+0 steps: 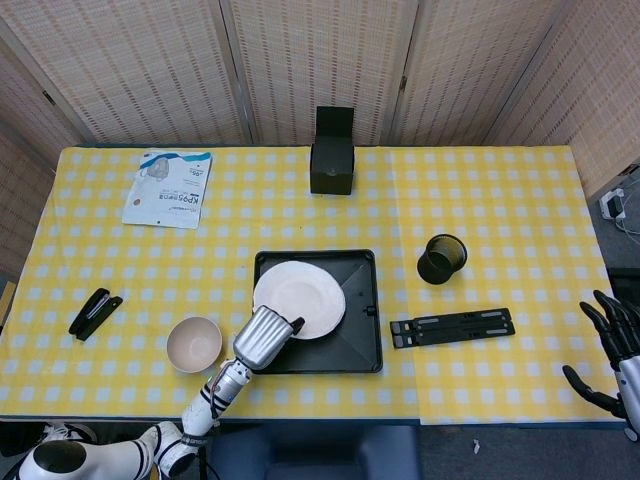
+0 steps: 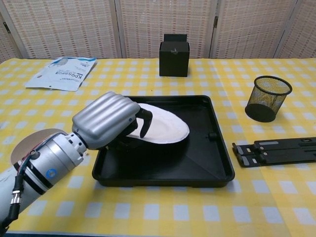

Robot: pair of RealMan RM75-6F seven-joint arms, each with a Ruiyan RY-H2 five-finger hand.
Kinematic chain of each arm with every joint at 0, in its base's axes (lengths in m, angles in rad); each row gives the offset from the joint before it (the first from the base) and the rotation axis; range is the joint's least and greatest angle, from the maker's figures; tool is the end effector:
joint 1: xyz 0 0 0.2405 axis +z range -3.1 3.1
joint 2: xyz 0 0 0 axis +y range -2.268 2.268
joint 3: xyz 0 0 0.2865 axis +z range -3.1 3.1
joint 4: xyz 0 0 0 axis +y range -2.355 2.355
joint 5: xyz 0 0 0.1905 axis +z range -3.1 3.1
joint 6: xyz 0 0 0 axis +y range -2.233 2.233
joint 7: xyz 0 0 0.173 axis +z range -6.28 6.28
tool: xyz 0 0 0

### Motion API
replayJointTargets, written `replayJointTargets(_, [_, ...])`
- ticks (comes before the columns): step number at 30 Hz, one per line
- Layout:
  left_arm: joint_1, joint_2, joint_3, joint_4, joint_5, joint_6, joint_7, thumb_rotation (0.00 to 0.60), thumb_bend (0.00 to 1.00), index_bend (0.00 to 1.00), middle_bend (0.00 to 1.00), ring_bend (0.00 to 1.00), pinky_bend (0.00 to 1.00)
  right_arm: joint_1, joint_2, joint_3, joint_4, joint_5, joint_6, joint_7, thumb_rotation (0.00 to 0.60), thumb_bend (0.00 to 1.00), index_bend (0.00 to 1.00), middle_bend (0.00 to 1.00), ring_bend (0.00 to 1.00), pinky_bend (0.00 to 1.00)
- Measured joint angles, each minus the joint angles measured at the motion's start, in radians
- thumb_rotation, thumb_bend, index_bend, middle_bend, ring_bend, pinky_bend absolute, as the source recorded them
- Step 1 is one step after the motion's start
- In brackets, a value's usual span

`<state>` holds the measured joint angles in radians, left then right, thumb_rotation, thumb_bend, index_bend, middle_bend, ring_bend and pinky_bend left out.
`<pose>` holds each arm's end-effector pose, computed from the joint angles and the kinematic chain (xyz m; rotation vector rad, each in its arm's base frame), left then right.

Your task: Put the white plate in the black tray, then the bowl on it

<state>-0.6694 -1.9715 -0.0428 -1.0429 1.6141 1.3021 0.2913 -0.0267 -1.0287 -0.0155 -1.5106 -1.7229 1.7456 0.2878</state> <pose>-0.1182 0.3172 -0.0999 -1.9406 -0.4819 -1.2427 -0.3207 -0.1574 0.2393 1.4094 -0.8420 1.1429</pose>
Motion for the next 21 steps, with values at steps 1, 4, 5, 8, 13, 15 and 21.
replayJointTargets(1, [0.001, 0.001, -0.002, -0.008, -0.006, -0.005, -0.002, 0.600, 0.42, 0.47, 1.00, 1.00, 1.00, -0.001, 0.001, -0.002, 0.001, -0.005, 0.003, 0.004, 0.600, 0.31, 0.00, 0.00, 0.00, 0.00])
replayJointTargets(4, [0.004, 0.014, -0.009, -0.035, -0.016, -0.017, -0.011, 0.600, 0.35, 0.42, 1.00, 1.00, 1.00, -0.006, 0.003, -0.003, 0.007, -0.015, 0.021, 0.017, 0.600, 0.31, 0.00, 0.00, 0.00, 0.00])
replayJointTargets(5, [0.005, 0.019, -0.009, -0.041, -0.016, -0.020, -0.008, 0.600, 0.34, 0.41, 1.00, 1.00, 1.00, -0.008, 0.002, -0.002, 0.010, -0.018, 0.031, 0.024, 0.600, 0.31, 0.00, 0.00, 0.00, 0.00])
replayJointTargets(8, [0.006, 0.020, -0.008, -0.054, -0.018, -0.031, -0.005, 0.600, 0.28, 0.32, 1.00, 1.00, 1.00, -0.014, -0.001, 0.000, 0.024, -0.029, 0.058, 0.038, 0.600, 0.31, 0.00, 0.00, 0.00, 0.00])
replayJointTargets(13, [0.000, 0.014, -0.016, -0.072, -0.022, -0.050, 0.008, 0.600, 0.23, 0.24, 1.00, 1.00, 1.00, -0.028, -0.004, -0.004, 0.044, -0.052, 0.093, 0.064, 0.600, 0.31, 0.00, 0.00, 0.00, 0.00])
replayJointTargets(15, [0.001, 0.018, -0.016, -0.082, -0.021, -0.050, 0.014, 0.600, 0.22, 0.23, 1.00, 1.00, 1.00, -0.030, -0.005, -0.006, 0.049, -0.055, 0.096, 0.069, 0.600, 0.31, 0.00, 0.00, 0.00, 0.00])
replayJointTargets(21, [0.017, 0.057, -0.019, -0.157, -0.040, -0.055, 0.043, 0.600, 0.18, 0.22, 1.00, 1.00, 1.00, -0.023, -0.004, -0.008, 0.051, -0.060, 0.083, 0.071, 0.600, 0.31, 0.00, 0.00, 0.00, 0.00])
